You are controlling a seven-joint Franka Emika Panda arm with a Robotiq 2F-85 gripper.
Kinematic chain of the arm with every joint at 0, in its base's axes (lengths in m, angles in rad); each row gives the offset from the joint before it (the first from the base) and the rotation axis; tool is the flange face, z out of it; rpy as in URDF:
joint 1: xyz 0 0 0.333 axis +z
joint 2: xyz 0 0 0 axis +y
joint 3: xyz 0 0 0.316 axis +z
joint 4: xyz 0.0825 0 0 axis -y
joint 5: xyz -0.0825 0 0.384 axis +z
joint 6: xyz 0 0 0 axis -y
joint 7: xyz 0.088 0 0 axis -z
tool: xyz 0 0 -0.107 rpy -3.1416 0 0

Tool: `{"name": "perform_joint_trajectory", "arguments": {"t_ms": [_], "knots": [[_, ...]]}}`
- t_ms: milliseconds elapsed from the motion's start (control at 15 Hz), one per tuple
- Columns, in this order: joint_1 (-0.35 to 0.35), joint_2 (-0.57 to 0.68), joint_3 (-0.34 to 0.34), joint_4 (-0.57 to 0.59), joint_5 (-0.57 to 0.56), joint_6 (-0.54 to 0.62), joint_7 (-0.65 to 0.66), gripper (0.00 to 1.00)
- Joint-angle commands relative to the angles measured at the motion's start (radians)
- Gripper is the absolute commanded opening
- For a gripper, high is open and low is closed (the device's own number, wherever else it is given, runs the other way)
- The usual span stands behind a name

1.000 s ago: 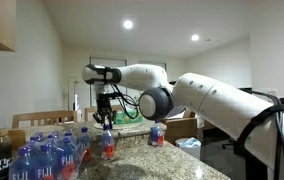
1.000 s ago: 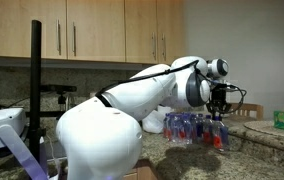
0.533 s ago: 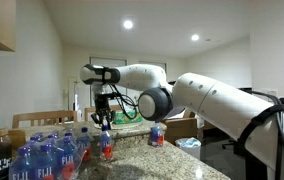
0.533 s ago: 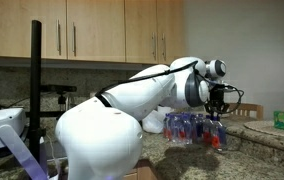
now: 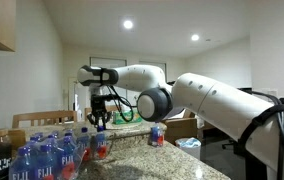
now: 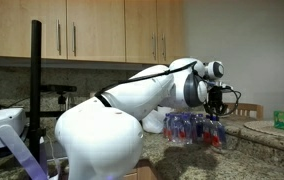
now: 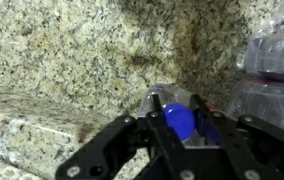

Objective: Move the water bottles to the left

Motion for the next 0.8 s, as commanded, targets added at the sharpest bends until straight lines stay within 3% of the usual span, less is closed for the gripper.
{"name": "perform_joint_trajectory", "arguments": {"t_ms": [0,733], "knots": [[0.007,-0.032,-0.001,-0.054,0.001,0.030,0.023,0.09],[0.001,-0.037,0.008,-0.063,0.010,0.028,0.000,0.09]]}}
